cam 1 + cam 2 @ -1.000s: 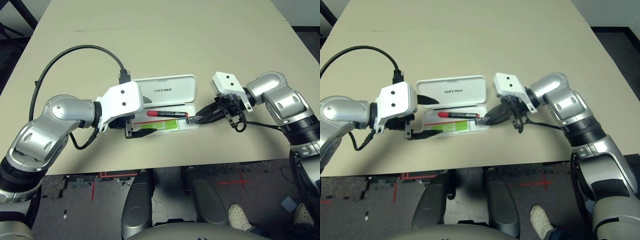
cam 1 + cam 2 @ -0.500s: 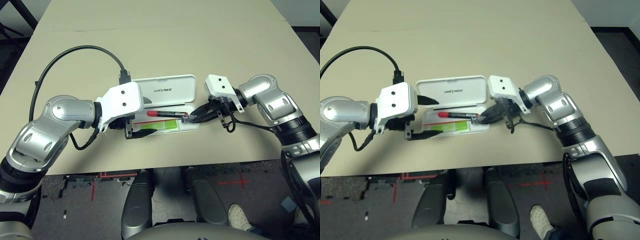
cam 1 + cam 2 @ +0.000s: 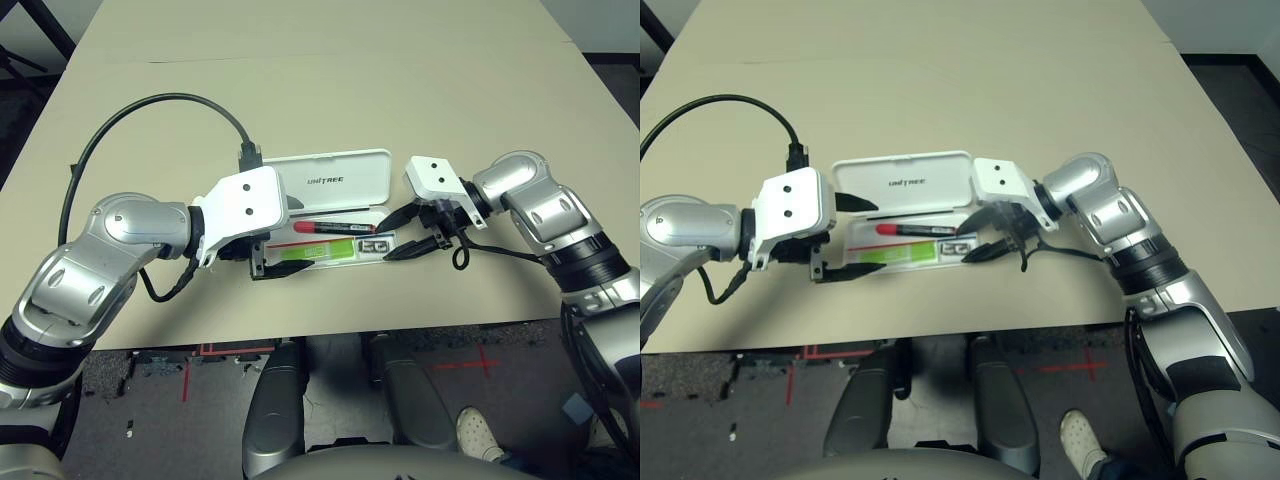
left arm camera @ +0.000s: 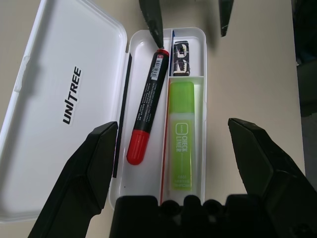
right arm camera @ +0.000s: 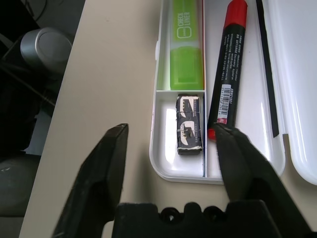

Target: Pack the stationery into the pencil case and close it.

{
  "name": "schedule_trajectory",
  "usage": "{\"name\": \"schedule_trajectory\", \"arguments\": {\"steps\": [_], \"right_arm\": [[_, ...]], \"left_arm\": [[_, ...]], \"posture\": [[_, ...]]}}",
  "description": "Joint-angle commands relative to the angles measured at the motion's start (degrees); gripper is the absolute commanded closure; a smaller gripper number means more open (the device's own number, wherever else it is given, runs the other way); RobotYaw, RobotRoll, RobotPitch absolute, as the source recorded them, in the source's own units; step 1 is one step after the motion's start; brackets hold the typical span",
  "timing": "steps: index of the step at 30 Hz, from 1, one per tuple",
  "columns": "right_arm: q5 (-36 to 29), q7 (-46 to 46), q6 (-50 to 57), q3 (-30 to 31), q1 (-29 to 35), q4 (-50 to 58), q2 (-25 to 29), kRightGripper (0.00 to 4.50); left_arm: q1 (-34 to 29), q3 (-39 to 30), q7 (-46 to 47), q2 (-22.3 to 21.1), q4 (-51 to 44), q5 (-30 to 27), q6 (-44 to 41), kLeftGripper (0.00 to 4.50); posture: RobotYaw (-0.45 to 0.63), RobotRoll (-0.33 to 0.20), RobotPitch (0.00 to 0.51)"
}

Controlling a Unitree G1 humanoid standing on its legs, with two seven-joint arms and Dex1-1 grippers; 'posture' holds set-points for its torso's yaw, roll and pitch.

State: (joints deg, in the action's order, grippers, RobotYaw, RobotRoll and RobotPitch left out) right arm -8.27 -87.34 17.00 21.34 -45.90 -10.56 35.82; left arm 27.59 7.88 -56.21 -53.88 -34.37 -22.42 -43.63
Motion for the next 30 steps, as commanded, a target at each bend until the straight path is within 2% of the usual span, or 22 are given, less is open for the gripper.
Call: {"name": "schedule_trajectory", "arguments": {"steps": [1, 5, 12, 19, 24, 27, 30], "right_arm": [[-0.8, -0.5, 0.2, -0.4, 0.6, 1.8, 0.2, 0.03], [-3.5, -1.1, 1.6, -2.2, 0.1, 3.3, 0.7, 0.03], [-11.6, -0.7, 7.6, -10.7, 0.8, 5.7, 4.0, 0.03], [-13.1, 3.4, 13.2, -16.3, 5.2, 8.2, 11.4, 0.03], [-15.2, 6.8, 17.7, -19.2, 8.0, 11.9, 13.9, 0.03], [-16.8, 8.5, 19.6, -20.9, 9.8, 13.8, 14.8, 0.0], [-17.7, 9.9, 20.7, -21.9, 11.0, 14.9, 15.3, 0.0]], "left_arm": [[-0.6, 0.2, -0.2, -0.4, -1.3, -0.5, -0.3, 0.0], [-0.7, 0.1, -0.3, -0.6, -1.0, -0.4, -0.1, 0.0], [-2.3, -1.8, -0.2, -1.7, 0.0, -0.4, 0.2, 0.0], [-5.4, -5.4, 0.1, -3.4, 3.5, 0.3, 1.3, 0.0], [-6.0, -8.2, 1.6, -3.2, 9.0, 0.6, 1.3, 0.0], [-5.1, -8.9, 3.1, -2.4, 14.9, 1.4, 1.0, 0.65], [-3.2, -8.9, 4.7, -0.9, 20.4, 2.0, 1.4, 1.78]], "posture": [[0.11, 0.0, 0.256], [0.11, 0.0, 0.256], [0.11, 0.0, 0.25], [0.08, 0.0, 0.244], [0.06, 0.0, 0.24], [0.05, 0.0, 0.236], [0.03, 0.0, 0.232]]}}
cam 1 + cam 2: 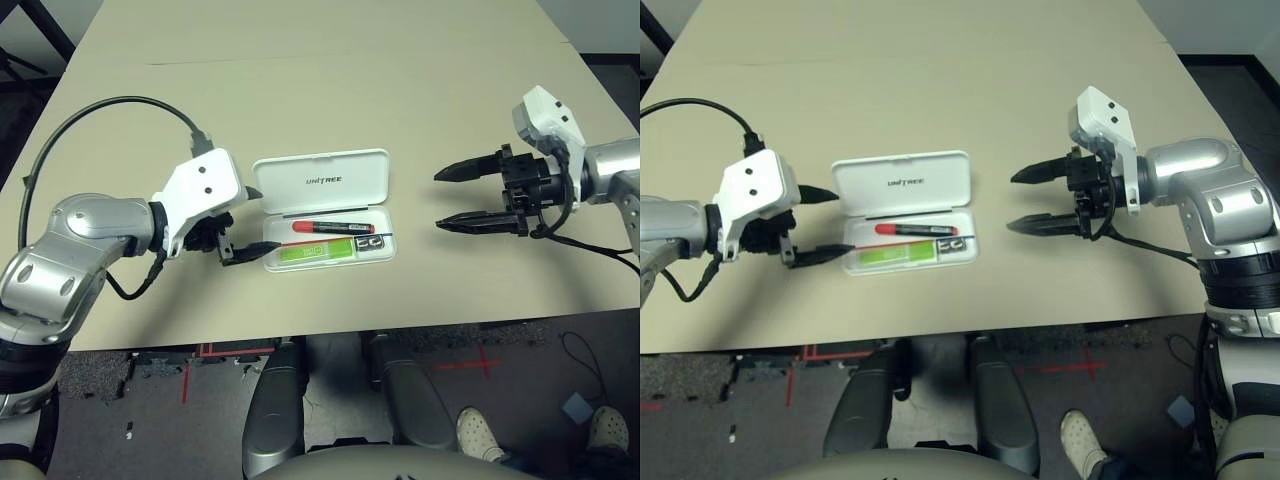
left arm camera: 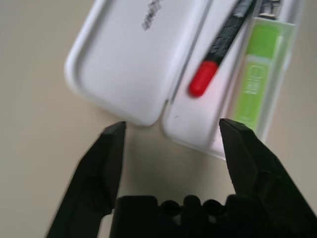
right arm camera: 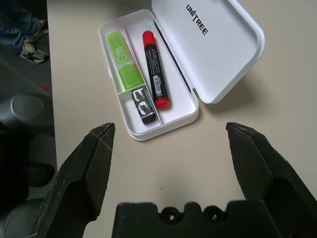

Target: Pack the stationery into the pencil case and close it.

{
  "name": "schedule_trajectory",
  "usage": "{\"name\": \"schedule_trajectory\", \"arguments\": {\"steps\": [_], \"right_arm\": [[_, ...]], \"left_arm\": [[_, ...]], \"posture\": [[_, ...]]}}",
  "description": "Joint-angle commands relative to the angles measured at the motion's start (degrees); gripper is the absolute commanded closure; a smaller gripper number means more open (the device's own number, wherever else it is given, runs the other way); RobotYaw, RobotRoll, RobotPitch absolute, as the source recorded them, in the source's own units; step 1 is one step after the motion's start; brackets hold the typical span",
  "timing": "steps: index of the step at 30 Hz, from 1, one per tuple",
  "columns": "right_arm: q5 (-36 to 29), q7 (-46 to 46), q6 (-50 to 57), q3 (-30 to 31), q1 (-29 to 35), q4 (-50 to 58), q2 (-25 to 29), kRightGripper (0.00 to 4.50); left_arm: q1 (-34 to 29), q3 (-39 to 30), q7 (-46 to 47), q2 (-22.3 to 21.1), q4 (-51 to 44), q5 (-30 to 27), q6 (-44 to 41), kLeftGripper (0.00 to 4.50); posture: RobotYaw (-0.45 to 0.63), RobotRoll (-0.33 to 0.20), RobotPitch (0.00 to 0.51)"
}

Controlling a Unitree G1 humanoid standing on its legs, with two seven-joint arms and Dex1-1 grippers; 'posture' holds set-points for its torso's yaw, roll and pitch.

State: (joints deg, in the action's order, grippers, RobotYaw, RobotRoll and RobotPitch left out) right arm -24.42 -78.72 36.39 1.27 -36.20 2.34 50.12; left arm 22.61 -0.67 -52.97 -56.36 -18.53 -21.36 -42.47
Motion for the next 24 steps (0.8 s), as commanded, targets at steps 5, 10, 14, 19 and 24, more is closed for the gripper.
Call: {"name": "schedule_trajectory", "arguments": {"steps": [5, 10, 14, 19, 24], "right_arm": [[-2.5, 2.9, 1.7, -2.6, 2.9, 3.5, 1.7, 0.0], [-3.5, 4.2, 2.3, -3.3, 3.7, 5.0, 2.1, 0.0], [-4.2, 4.9, 2.6, -3.8, 4.6, 5.9, 3.0, 0.0], [-5.1, 5.6, 2.7, -4.0, 5.3, 6.7, 3.7, 0.0], [-5.6, 6.0, 2.8, -3.7, 5.6, 6.8, 4.3, 0.0]], "left_arm": [[7.0, 1.1, 3.9, 5.0, 15.0, 4.6, 3.5, 3.78], [12.9, 3.3, 4.3, 10.1, 26.8, 7.8, 8.5, 4.48], [14.6, 4.3, 3.4, 12.5, 29.0, 8.6, 10.0, 4.48], [15.4, 4.7, 1.7, 14.6, 27.2, 7.5, 9.4, 4.48], [15.4, 4.5, -0.2, 15.0, 24.8, 6.7, 8.7, 4.48]], "posture": [[0.01, 0.0, 0.227], [-0.02, 0.0, 0.219], [-0.02, 0.0, 0.219], [-0.04, 0.0, 0.217], [-0.04, 0.0, 0.221]]}}
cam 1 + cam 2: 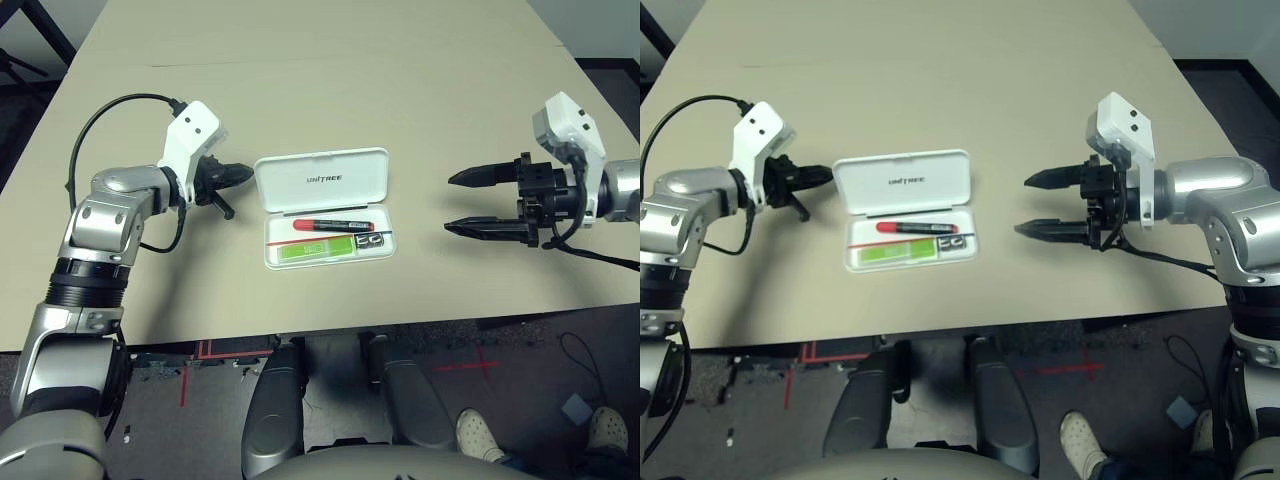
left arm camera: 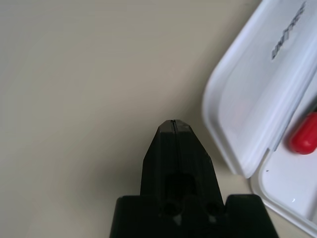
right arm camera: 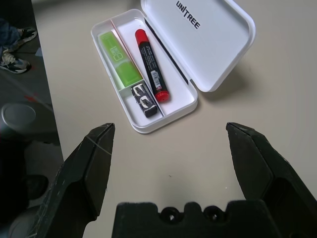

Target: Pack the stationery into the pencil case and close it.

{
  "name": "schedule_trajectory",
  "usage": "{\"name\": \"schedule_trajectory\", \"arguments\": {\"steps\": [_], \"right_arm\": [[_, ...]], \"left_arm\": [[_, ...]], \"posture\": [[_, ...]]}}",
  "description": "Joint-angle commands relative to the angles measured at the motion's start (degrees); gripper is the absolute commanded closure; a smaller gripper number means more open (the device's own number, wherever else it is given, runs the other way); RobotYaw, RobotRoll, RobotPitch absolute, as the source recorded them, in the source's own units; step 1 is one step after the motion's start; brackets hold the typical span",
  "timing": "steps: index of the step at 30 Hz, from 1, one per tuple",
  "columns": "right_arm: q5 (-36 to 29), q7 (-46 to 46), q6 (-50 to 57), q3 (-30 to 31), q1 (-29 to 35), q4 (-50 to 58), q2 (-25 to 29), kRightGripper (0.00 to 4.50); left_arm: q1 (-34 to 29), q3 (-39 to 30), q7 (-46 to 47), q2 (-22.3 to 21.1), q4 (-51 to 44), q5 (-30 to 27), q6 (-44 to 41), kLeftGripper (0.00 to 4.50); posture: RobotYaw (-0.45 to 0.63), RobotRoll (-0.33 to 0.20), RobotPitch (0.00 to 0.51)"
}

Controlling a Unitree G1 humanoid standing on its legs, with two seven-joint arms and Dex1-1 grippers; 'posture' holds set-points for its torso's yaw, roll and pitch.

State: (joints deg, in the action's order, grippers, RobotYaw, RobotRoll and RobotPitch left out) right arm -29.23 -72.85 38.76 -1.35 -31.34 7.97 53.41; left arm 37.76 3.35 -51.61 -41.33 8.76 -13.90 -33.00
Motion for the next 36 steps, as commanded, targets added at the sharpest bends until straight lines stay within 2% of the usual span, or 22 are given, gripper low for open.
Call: {"name": "schedule_trajectory", "arguments": {"steps": [1, 16, 36], "right_arm": [[-0.8, 0.2, 0.4, -1.0, 0.8, 1.2, 1.0, 0.0], [0.9, -0.2, -0.6, 1.8, -0.5, -0.6, 0.6, 0.0], [1.8, -3.5, 0.1, 5.5, -0.7, -0.3, 2.5, 0.0]], "left_arm": [[0.1, 0.4, -1.9, -0.1, -3.0, -0.8, -0.9, 4.48], [-7.2, 4.8, -11.4, -4.3, -18.8, -2.2, -1.5, 4.48], [-10.4, 10.4, -9.2, -3.2, -24.6, -0.5, -2.3, 4.48]], "posture": [[-0.04, 0.0, 0.221], [-0.02, 0.0, 0.229], [-0.02, 0.0, 0.235]]}}
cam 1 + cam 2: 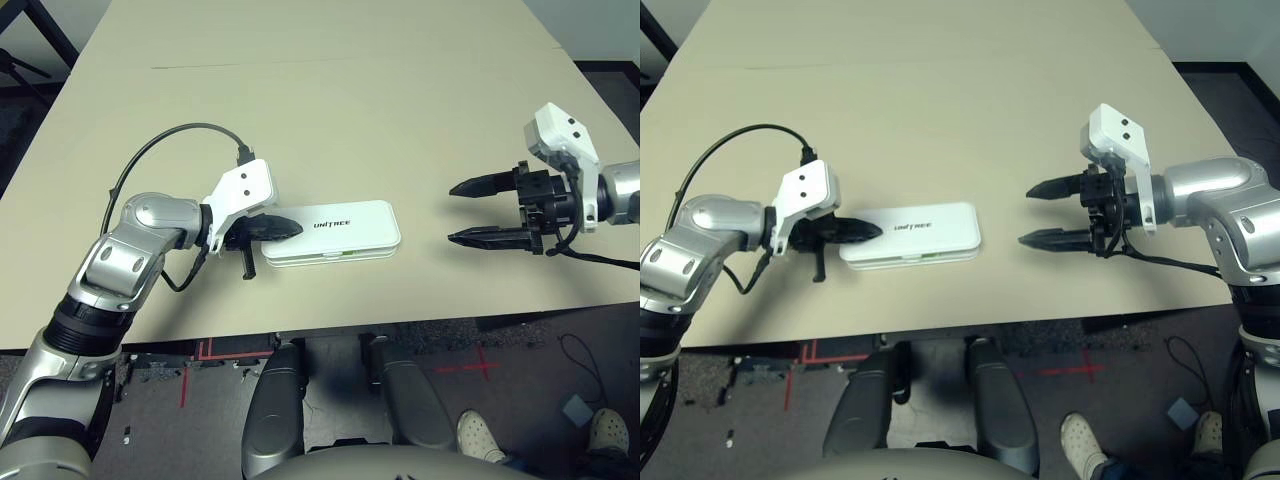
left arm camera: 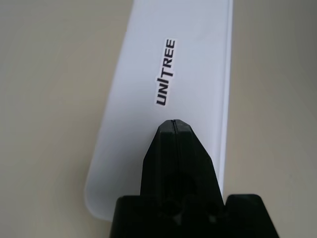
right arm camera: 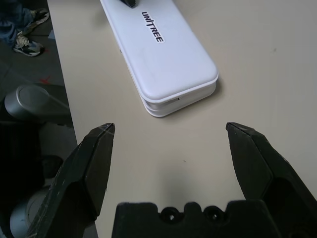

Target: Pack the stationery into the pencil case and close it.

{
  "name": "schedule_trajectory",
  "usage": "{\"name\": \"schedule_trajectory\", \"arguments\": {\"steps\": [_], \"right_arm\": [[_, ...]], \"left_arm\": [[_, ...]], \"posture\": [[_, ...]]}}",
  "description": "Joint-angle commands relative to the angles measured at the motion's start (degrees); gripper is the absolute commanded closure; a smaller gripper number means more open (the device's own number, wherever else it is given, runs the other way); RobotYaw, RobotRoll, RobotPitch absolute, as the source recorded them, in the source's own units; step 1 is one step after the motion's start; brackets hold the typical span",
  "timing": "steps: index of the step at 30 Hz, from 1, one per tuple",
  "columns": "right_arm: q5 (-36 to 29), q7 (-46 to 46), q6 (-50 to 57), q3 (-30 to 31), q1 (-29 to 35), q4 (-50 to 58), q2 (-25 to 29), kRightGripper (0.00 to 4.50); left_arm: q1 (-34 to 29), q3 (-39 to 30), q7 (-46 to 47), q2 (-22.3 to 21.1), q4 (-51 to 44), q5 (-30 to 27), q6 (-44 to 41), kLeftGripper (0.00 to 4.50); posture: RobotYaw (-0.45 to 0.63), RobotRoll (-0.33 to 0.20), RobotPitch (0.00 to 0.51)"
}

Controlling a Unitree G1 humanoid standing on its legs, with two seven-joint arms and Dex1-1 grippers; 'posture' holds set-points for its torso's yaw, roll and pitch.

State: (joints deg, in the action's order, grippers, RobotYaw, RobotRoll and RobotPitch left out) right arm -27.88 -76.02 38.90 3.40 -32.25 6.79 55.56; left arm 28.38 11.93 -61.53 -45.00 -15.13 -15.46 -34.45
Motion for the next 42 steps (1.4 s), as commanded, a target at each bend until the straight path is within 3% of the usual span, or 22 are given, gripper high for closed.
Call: {"name": "schedule_trajectory", "arguments": {"steps": [1, 19, 27, 32, 38, 39, 42], "right_arm": [[0.5, -0.3, -0.1, 0.8, 0.3, 0.9, 0.3, 0.0], [2.5, 1.3, -1.6, 1.8, 0.2, 0.3, -2.1, 0.0], [3.7, 17.1, -6.9, -5.9, 0.0, -6.8, -14.2, 0.0], [6.1, 30.0, -15.2, -12.1, 0.1, -14.4, -21.7, 0.0], [11.0, 45.1, -29.4, -17.9, -2.4, -28.4, -26.8, 0.0], [11.6, 47.2, -31.8, -18.6, -3.0, -30.6, -27.1, 0.0], [12.8, 51.3, -36.4, -20.0, -4.4, -36.2, -27.4, 0.0]], "left_arm": [[-1.0, 2.1, 1.1, 0.7, -0.7, 1.2, -1.0, 4.48], [-5.0, 5.2, 1.9, -0.4, -2.5, 3.0, -2.3, 4.48], [-8.0, -16.3, 13.1, 9.2, 0.3, -7.2, -2.2, 4.48], [-8.5, -29.6, 22.9, 13.6, 6.2, -8.4, 3.9, 2.74], [-7.4, -39.0, 30.7, 13.0, 22.1, -5.0, 19.4, 0.3], [-7.0, -39.9, 31.5, 12.5, 25.0, -4.5, 22.3, 0.04], [-5.8, -42.1, 33.8, 11.5, 32.7, -3.5, 29.8, 0.04]], "posture": [[-0.02, 0.0, 0.235], [-0.02, 0.0, 0.237], [-0.01, 0.0, 0.227], [0.01, 0.0, 0.22], [0.02, 0.0, 0.204], [0.02, 0.0, 0.204], [0.02, 0.0, 0.201]]}}
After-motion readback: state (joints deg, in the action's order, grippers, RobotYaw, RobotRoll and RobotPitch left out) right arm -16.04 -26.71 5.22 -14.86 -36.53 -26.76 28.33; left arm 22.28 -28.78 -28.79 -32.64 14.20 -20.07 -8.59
